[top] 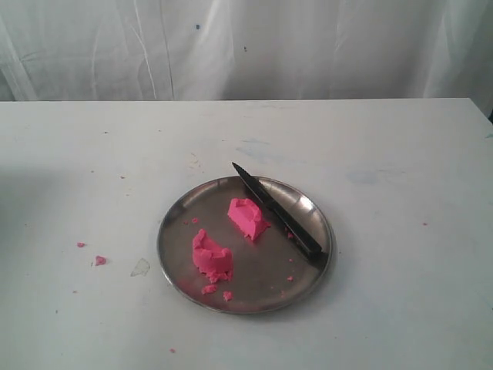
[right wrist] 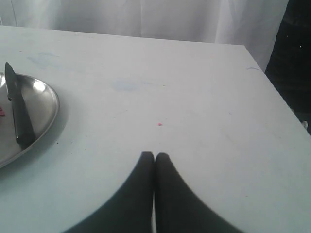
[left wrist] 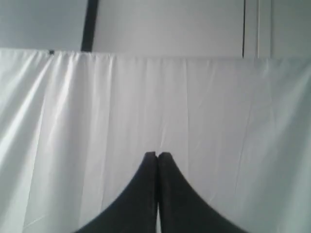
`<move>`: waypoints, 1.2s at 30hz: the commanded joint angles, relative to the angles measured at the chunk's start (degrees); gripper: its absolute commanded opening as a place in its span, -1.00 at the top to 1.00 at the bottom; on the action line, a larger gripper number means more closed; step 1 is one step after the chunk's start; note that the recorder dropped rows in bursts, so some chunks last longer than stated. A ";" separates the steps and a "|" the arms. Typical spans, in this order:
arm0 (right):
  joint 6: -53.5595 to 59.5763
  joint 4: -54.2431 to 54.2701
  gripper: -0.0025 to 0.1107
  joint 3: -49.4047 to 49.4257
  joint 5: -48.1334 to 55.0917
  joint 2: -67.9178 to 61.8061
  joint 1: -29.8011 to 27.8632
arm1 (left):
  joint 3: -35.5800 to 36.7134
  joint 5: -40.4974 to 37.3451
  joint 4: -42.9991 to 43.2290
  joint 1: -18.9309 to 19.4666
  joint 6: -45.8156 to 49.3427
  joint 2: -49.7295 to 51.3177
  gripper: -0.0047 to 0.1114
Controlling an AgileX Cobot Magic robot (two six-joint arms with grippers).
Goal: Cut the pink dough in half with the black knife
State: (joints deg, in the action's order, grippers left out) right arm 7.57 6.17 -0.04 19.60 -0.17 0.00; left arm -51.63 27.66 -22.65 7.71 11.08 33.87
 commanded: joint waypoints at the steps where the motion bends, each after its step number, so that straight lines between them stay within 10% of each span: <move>1: -0.29 -0.50 0.96 0.04 0.01 0.17 0.00 | 0.18 -6.15 -8.62 0.16 -5.71 -2.76 0.92; 6: -0.29 -0.50 0.96 0.04 0.01 0.17 0.00 | 5.04 -23.26 -0.60 0.16 7.42 -4.63 0.92; 13: -0.29 -0.39 0.96 0.04 -0.01 0.17 0.00 | 31.62 4.49 4.48 0.16 3.67 -9.75 0.92; 19: -0.29 -0.39 0.96 0.04 -0.01 0.17 0.00 | 51.63 6.18 17.37 0.16 -9.92 -25.01 0.92; 24: -0.29 -0.49 0.96 0.04 0.08 0.17 0.00 | 51.63 -41.30 17.28 0.21 -10.42 -33.87 0.92; 36: -0.29 -0.38 0.96 0.04 0.08 0.17 0.00 | 51.63 -41.84 16.94 0.21 -13.94 -33.87 0.92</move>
State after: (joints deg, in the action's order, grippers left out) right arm 7.57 6.17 -0.04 19.82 -0.17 0.00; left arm -0.01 -14.21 -5.34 7.83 -2.32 0.25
